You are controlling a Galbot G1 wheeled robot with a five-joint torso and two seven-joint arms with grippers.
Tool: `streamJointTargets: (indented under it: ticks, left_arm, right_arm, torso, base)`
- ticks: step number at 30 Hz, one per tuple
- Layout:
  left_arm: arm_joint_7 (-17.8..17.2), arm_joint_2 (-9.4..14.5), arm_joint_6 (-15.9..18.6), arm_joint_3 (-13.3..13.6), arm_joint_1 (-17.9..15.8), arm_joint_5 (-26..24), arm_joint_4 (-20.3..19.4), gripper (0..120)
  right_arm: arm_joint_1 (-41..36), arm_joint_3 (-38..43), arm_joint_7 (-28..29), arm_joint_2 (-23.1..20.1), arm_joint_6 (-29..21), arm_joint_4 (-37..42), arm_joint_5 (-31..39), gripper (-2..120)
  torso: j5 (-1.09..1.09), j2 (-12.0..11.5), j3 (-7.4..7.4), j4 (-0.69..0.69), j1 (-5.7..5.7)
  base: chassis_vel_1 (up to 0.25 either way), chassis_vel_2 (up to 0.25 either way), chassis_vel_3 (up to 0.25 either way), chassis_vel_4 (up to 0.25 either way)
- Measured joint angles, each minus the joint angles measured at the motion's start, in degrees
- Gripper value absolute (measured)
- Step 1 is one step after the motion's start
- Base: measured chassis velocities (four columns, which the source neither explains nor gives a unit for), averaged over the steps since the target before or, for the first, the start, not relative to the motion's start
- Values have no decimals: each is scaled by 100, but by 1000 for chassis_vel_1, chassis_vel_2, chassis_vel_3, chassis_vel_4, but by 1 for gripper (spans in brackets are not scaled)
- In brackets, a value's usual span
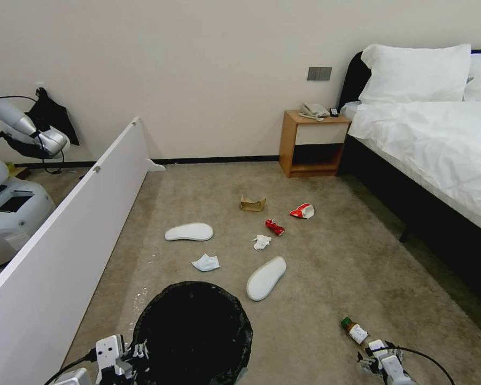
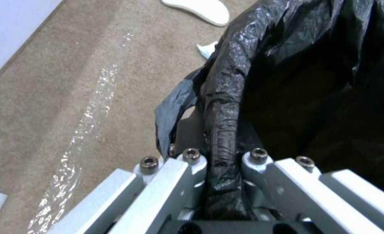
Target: Pick up the trash bin, then pick up the garbage from the floor and place it into the trash bin.
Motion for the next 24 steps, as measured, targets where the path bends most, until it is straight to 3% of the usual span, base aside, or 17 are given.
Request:
streamJointTargets:
  ticks: [16,24]
  left_arm:
    - [0,-25,-2,12,-23,52,12,4]
    - [-4,-33,3,31,-49,58,28,4]
  right_arm:
    - [515,-23,-26,126,86,-670,-185,100]
    - [680,27,-39,159,59,-922,-226,79]
  torso:
    - [-1,0,0,0,0]
    - [-3,2,-1,0,0]
  base:
    - [0,0,0,0]
    - [0,0,0,0]
